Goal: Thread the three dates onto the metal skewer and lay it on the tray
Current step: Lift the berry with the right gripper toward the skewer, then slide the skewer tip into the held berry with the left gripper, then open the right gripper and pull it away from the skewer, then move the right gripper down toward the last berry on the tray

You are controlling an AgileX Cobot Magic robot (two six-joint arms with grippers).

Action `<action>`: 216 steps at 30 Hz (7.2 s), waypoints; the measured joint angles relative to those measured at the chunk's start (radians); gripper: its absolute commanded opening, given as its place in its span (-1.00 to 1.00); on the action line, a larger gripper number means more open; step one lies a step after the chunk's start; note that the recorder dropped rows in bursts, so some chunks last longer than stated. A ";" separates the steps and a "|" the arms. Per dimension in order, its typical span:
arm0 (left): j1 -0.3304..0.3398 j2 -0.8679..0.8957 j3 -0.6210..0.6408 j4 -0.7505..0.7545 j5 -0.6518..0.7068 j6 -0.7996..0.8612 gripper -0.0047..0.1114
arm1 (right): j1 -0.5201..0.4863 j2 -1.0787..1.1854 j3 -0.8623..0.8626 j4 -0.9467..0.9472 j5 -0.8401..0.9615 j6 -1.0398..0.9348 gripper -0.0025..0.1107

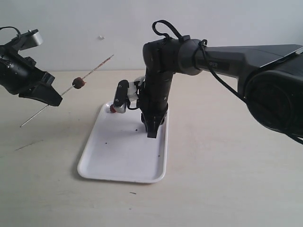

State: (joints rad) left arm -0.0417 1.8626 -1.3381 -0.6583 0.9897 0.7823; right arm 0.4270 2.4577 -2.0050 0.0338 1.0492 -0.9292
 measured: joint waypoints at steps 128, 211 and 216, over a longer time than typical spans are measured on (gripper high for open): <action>-0.171 0.040 0.085 -0.677 -0.290 0.460 -0.92 | -0.114 -0.173 -0.006 0.653 -0.424 0.978 -0.43; 0.134 0.034 0.085 -0.417 -0.048 0.239 -0.92 | 0.063 -0.069 -0.006 0.015 -0.411 0.897 0.03; 0.152 0.034 0.085 -0.417 -0.061 0.225 -0.92 | 0.063 -0.055 -0.075 -0.051 -0.299 1.026 0.01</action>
State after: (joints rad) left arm 0.1102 1.8961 -1.2533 -1.0753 0.9290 1.0078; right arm 0.4899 2.4032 -2.0797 -0.0175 0.7504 0.0972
